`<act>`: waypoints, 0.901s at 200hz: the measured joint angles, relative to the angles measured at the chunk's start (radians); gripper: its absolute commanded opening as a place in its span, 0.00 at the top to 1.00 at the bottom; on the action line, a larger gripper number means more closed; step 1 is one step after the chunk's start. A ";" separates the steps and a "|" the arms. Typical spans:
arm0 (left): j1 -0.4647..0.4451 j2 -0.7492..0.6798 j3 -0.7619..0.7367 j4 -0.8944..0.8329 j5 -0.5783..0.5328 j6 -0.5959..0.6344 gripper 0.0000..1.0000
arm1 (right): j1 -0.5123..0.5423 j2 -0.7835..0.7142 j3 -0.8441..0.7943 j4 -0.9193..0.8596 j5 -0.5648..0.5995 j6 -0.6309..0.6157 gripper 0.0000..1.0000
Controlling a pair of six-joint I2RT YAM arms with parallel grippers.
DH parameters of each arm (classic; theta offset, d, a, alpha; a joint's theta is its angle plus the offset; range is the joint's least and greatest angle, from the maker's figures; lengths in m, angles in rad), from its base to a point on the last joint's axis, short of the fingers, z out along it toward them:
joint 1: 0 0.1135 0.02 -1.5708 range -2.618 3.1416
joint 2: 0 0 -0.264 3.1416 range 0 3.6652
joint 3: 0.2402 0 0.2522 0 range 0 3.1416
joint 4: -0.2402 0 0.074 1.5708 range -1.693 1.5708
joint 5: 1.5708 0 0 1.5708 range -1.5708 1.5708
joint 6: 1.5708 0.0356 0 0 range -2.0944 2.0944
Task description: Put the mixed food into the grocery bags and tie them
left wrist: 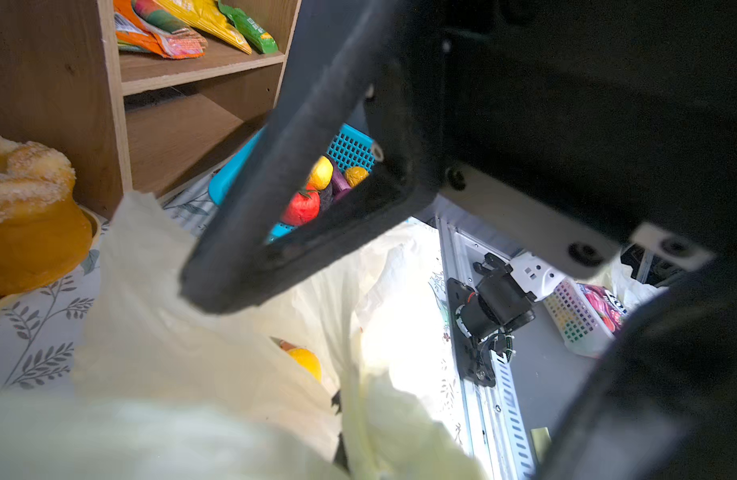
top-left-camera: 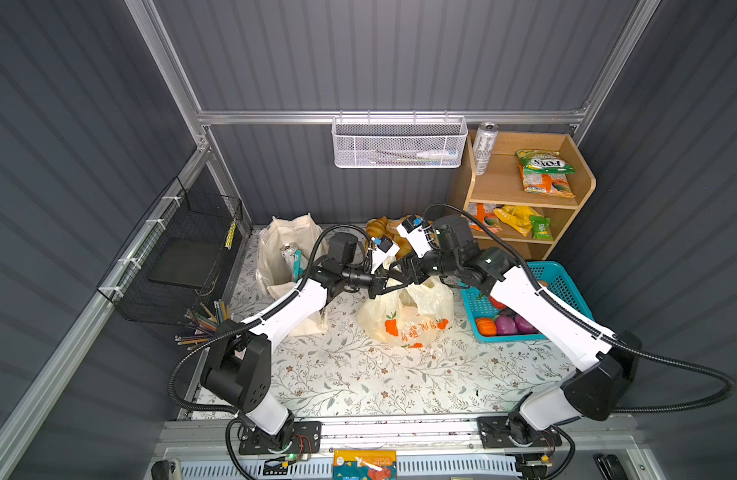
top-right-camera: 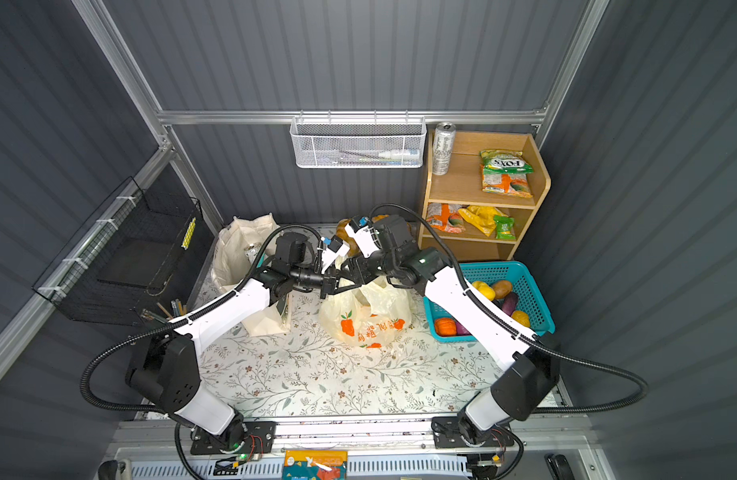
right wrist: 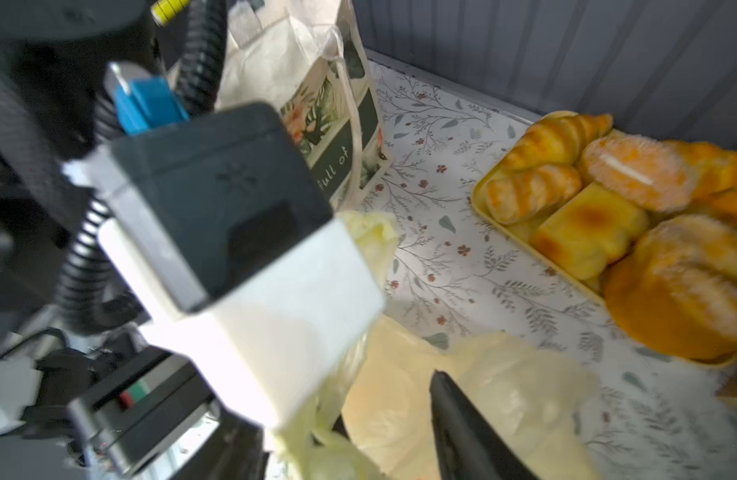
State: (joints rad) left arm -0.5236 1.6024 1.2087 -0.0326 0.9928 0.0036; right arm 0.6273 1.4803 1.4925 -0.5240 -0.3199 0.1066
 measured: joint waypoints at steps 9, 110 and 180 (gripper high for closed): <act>0.000 0.000 0.000 0.004 -0.006 0.000 1.00 | -0.023 -0.055 -0.041 0.000 -0.032 0.014 0.27; 0.002 -0.026 -0.032 0.085 -0.009 0.073 1.00 | -0.193 0.027 0.015 0.071 -0.335 0.125 0.28; 0.001 -0.038 -0.060 0.180 0.051 0.136 1.00 | -0.264 0.034 -0.056 0.240 -0.546 0.260 0.28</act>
State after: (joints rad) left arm -0.5228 1.5642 1.1492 0.1478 1.0439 0.1398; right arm 0.3630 1.5146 1.4361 -0.2840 -0.8654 0.3668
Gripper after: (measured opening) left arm 0.047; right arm 0.723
